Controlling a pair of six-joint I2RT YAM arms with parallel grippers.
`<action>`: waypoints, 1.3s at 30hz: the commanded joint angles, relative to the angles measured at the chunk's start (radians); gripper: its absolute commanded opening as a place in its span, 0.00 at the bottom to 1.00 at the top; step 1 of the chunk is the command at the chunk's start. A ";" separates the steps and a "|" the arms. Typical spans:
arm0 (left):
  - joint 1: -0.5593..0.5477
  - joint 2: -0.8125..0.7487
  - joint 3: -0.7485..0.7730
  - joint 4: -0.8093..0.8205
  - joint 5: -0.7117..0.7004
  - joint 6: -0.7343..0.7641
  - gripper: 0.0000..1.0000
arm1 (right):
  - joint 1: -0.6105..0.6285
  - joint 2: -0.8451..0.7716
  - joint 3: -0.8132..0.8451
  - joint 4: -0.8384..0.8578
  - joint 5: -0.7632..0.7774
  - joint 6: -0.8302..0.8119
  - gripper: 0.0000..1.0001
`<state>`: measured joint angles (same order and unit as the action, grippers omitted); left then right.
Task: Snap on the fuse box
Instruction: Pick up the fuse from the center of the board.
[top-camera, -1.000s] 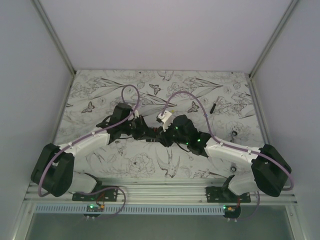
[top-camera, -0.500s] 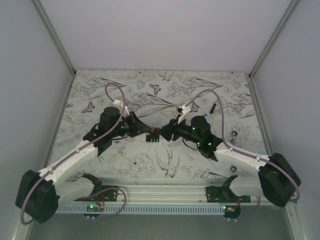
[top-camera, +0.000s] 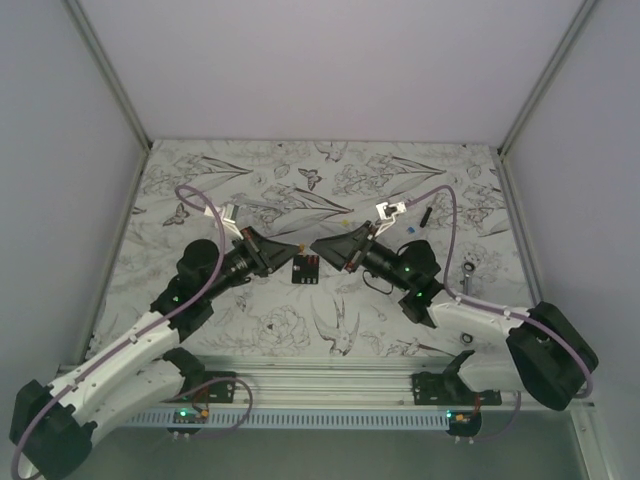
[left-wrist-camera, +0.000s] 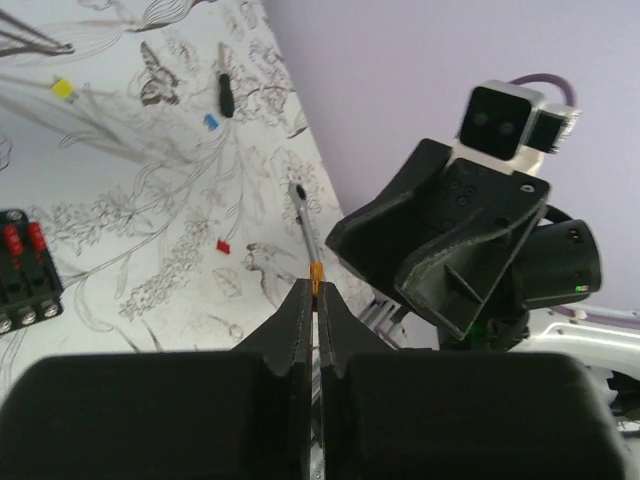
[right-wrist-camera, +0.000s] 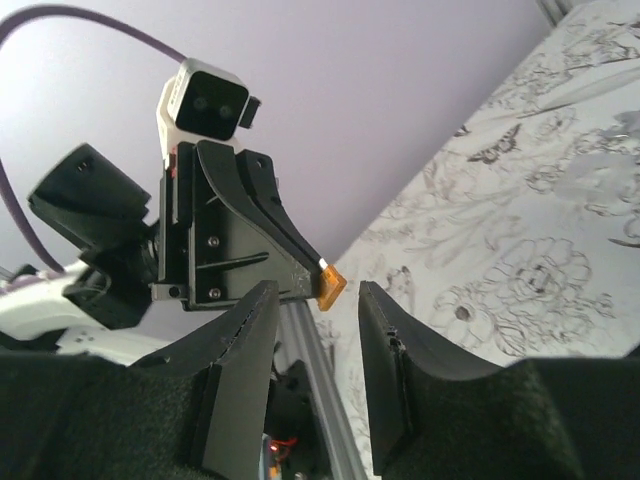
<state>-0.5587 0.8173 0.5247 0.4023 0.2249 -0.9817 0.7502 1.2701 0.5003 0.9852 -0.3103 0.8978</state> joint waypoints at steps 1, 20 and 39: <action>-0.032 -0.027 -0.019 0.117 -0.052 -0.006 0.00 | -0.004 0.031 0.001 0.155 -0.010 0.109 0.43; -0.083 -0.010 -0.010 0.188 -0.065 -0.009 0.00 | 0.003 0.174 0.021 0.360 -0.067 0.231 0.25; -0.079 0.005 -0.062 0.124 -0.145 0.053 0.38 | -0.021 0.099 0.033 0.110 -0.072 0.057 0.00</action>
<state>-0.6353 0.8162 0.4877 0.5411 0.1326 -0.9787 0.7471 1.4326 0.5018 1.2587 -0.3775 1.0847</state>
